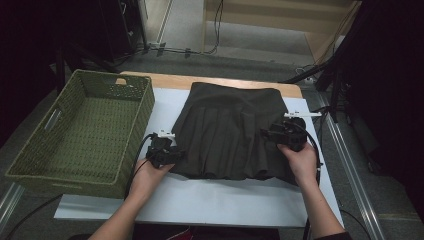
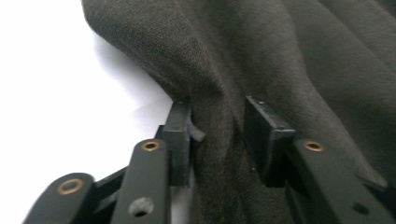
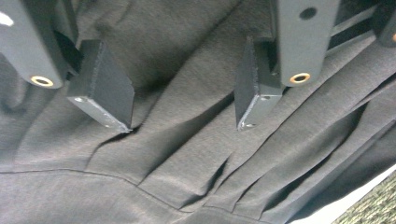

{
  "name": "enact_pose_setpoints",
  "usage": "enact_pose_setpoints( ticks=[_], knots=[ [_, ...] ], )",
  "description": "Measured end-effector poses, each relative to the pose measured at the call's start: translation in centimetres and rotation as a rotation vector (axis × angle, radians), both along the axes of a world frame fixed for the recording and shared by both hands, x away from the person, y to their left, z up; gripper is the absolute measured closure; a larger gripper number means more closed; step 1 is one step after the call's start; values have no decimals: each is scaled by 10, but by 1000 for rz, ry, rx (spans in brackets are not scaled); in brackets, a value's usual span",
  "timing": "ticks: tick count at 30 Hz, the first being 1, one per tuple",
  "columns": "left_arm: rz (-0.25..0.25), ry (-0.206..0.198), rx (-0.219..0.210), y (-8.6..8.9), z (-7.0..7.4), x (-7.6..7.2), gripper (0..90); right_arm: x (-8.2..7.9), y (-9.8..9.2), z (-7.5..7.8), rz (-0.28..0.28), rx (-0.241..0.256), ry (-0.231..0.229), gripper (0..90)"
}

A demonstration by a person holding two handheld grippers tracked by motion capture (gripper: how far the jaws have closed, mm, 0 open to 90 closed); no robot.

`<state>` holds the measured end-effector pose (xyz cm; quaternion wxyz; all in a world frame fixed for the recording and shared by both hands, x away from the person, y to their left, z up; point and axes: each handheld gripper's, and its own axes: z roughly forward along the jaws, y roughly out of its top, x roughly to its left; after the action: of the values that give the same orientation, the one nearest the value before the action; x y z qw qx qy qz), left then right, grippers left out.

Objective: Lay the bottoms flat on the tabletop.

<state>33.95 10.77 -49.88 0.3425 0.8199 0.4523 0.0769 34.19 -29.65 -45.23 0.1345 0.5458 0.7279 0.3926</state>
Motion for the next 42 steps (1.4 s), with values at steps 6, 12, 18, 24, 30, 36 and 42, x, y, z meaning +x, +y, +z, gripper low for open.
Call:
enact_pose_setpoints(
  ticks=[6,12,18,24,30,36,42],
  knots=[
    [-35,84,-50,-4,3,8,841,0,7,0,20,-14,-16,359],
    [-53,25,-98,-15,28,2,847,0,14,4,36,-17,-14,373],
    [-86,-34,-131,-28,44,-9,847,-2,21,11,46,-7,-25,380],
    [-143,-90,-127,-50,53,-21,848,-4,39,18,101,-5,-44,378],
    [-212,-144,-93,-74,49,-33,847,-5,56,20,140,-10,-51,373],
    [-259,-159,-57,-93,42,-42,847,-5,70,19,170,-16,-48,371],
    [-289,-173,-20,-107,33,-53,844,-3,83,18,193,-20,-51,372]
  ],
)
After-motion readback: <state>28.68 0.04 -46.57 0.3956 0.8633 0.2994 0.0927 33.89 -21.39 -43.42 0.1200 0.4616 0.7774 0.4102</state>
